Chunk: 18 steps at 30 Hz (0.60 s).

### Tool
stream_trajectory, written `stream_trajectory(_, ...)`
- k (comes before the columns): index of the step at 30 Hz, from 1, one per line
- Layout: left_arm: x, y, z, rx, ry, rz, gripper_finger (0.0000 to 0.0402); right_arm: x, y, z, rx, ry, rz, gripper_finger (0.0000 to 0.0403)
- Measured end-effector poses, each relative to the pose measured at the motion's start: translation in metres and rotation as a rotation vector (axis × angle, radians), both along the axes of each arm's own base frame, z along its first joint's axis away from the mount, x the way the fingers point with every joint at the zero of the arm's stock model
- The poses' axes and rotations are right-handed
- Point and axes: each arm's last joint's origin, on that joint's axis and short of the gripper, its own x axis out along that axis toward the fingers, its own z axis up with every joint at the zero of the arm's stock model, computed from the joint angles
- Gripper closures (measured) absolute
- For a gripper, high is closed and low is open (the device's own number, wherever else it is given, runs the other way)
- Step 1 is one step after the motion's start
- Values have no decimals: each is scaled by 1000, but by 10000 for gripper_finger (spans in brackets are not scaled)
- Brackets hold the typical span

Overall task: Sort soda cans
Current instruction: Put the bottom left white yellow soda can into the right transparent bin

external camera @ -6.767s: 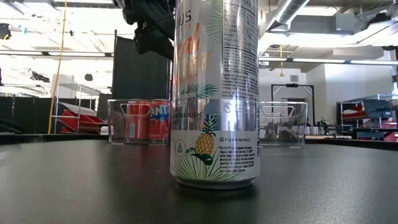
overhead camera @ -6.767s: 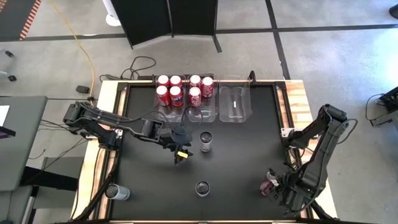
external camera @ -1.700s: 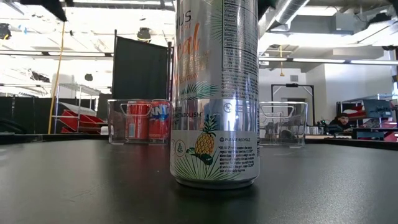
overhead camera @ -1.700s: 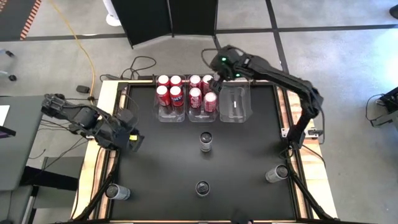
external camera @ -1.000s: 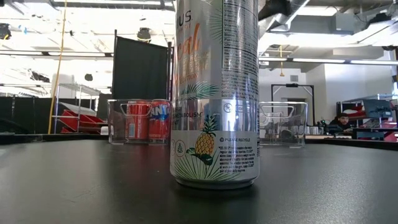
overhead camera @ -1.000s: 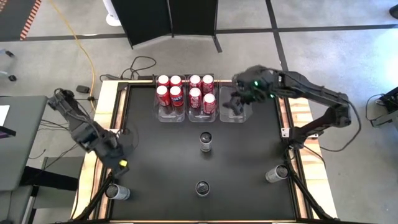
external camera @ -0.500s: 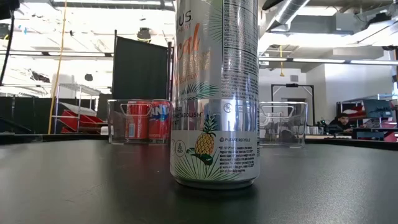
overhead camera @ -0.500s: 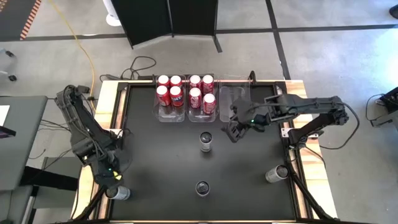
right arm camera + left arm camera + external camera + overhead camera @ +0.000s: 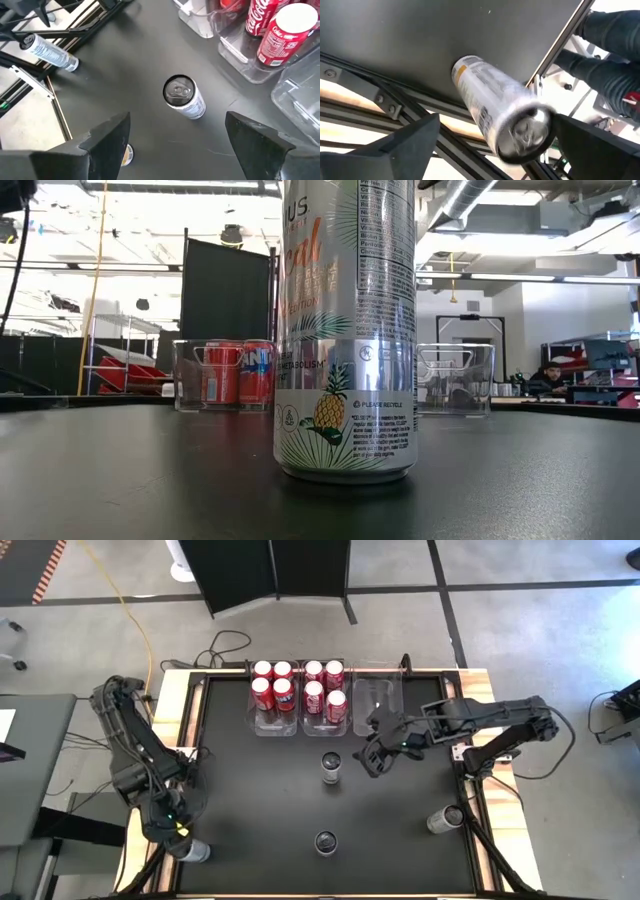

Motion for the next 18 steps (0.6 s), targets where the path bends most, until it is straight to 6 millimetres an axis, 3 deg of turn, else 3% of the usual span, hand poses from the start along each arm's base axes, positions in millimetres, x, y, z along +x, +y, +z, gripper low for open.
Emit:
stream_trajectory(6,8,-6,0,-32,-29,30,4,0,0,1,1,-8,1,63)
stream_trajectory(18,13,-34,-28,116,48,-80,4,1,-6,1,-17,-3,-2,63)
